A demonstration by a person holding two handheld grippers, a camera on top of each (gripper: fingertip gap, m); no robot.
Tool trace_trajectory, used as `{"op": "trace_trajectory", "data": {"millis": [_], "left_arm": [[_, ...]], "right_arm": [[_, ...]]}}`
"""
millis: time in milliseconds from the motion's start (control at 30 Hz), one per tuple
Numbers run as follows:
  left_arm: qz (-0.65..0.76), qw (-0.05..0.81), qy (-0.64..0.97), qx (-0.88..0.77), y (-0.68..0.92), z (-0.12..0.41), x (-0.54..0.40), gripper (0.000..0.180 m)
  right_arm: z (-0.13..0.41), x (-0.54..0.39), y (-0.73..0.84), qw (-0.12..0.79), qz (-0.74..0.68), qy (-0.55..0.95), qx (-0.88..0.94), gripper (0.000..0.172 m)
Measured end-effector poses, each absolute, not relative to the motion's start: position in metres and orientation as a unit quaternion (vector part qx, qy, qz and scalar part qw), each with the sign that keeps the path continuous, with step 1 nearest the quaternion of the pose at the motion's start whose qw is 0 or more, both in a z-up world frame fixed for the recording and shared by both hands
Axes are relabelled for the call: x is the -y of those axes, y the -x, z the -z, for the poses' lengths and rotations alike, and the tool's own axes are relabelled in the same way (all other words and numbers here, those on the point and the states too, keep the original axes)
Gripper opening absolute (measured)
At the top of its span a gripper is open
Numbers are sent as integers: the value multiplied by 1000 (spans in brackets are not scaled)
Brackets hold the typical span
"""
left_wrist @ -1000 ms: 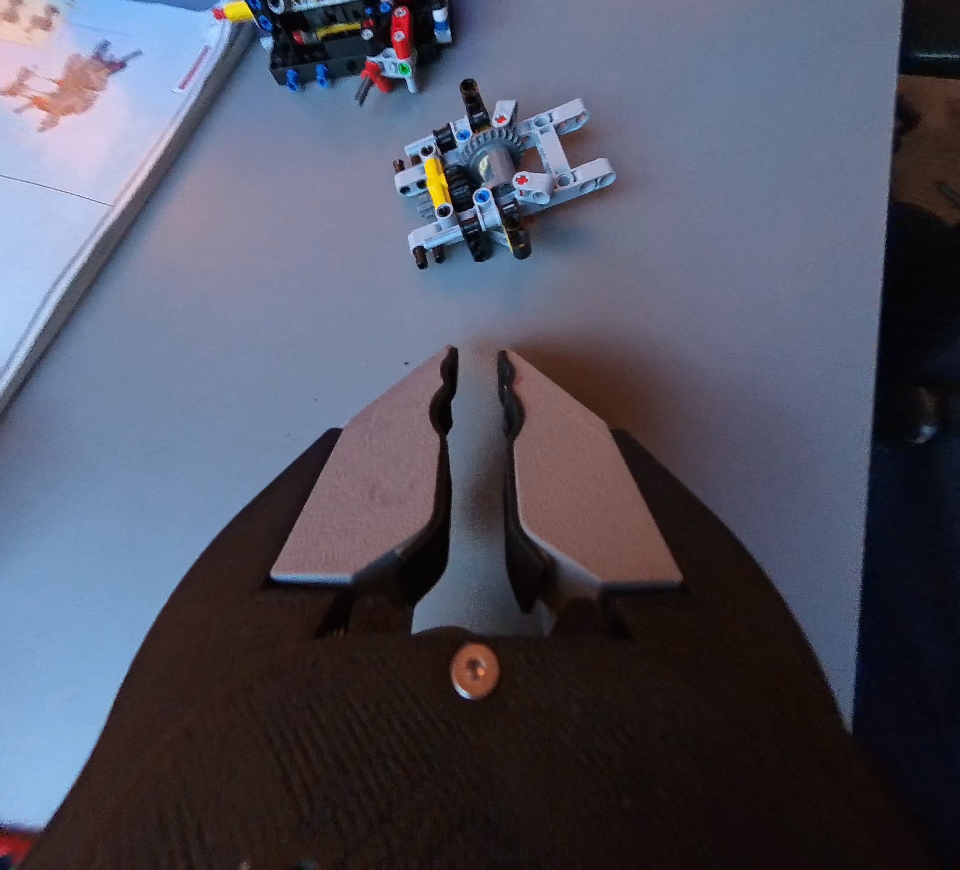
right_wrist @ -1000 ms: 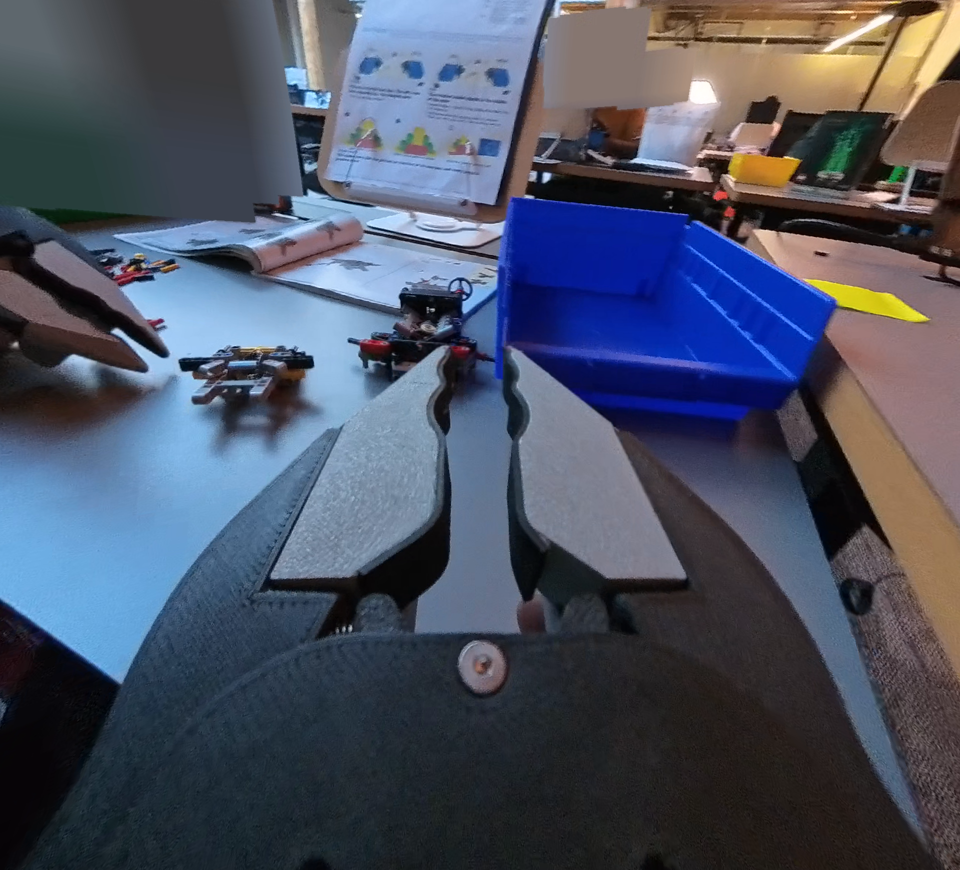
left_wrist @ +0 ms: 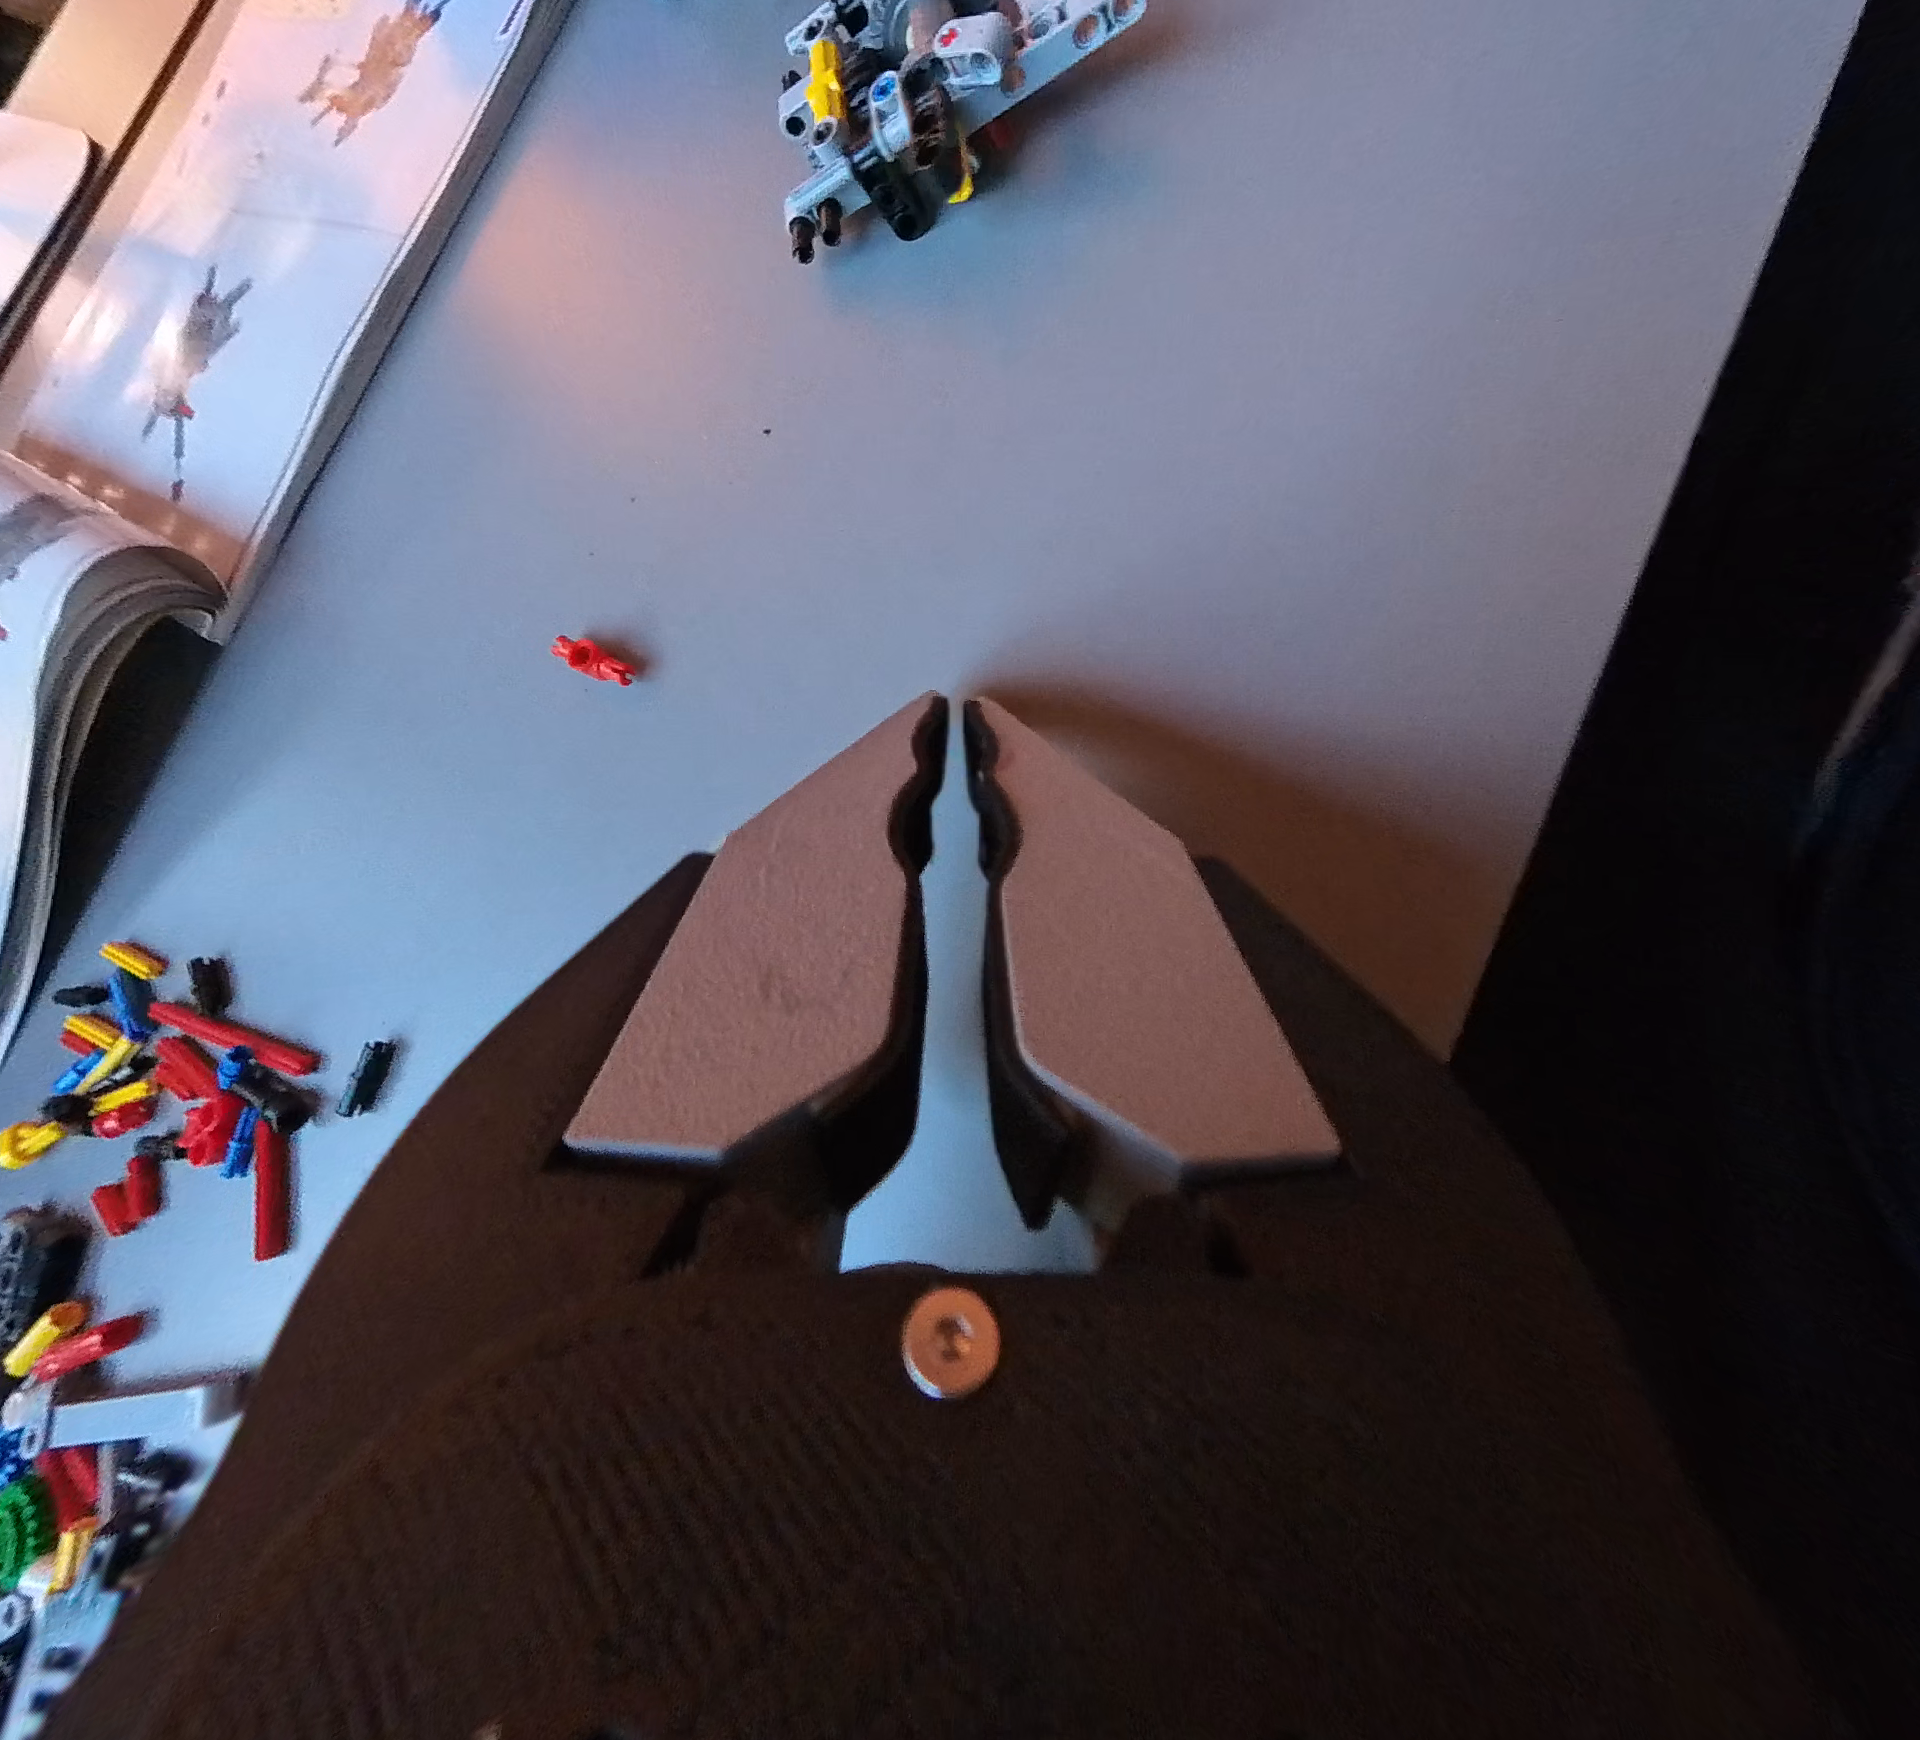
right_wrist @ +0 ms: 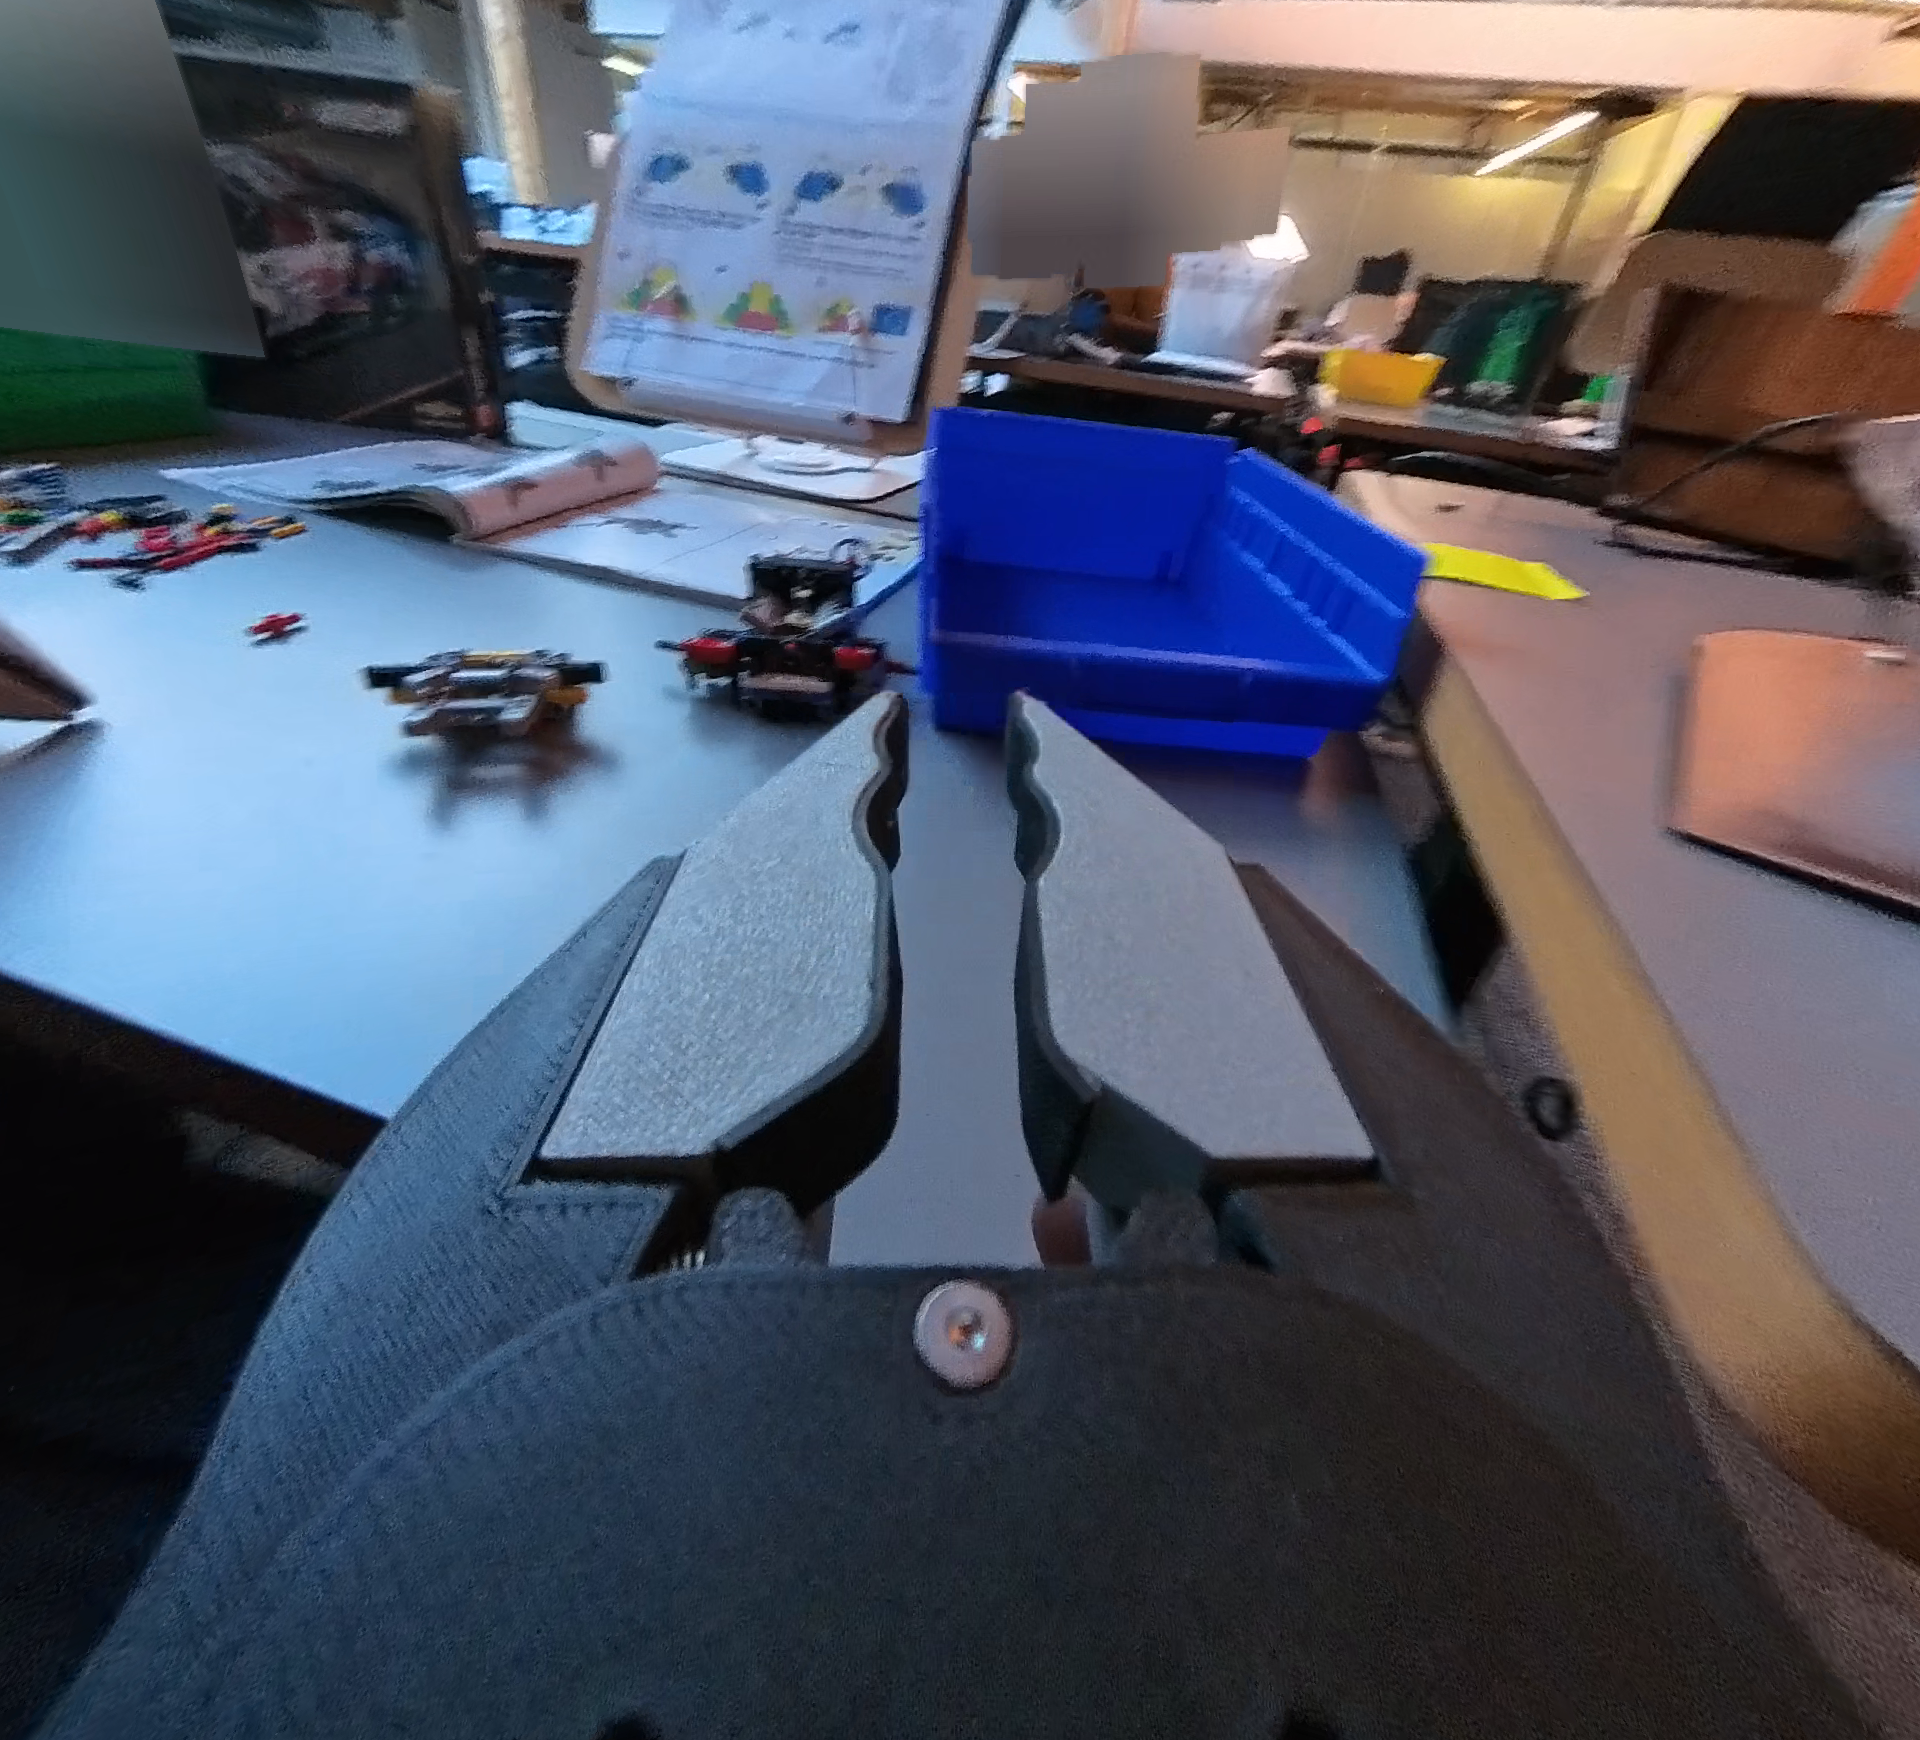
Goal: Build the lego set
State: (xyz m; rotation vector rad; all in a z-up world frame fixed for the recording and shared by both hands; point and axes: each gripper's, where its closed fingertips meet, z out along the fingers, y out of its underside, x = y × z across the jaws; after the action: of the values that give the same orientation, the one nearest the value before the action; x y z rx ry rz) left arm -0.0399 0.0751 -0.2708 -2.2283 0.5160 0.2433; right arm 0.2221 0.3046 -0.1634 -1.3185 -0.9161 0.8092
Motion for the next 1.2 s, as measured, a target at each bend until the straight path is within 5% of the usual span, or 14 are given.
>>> {"op": "trace_trajectory", "data": {"millis": [267,767,1100,1200], "left_arm": [[-113,403,892,-169,52,271,-78,0],[-147,392,904,-90,73,271,-80,0],[-15,468,884,15,10,263,-62,0],[-5,537,844,4,-44,254,-52,20]], "right_arm": [[140,-335,-321,694,-298,595,275,11],[145,-257,-475,628,-426,632,160,29],[233,-118,-578,569,-410,691,174,38],[249,-79,-591,538,-405,710,206,38]]}}
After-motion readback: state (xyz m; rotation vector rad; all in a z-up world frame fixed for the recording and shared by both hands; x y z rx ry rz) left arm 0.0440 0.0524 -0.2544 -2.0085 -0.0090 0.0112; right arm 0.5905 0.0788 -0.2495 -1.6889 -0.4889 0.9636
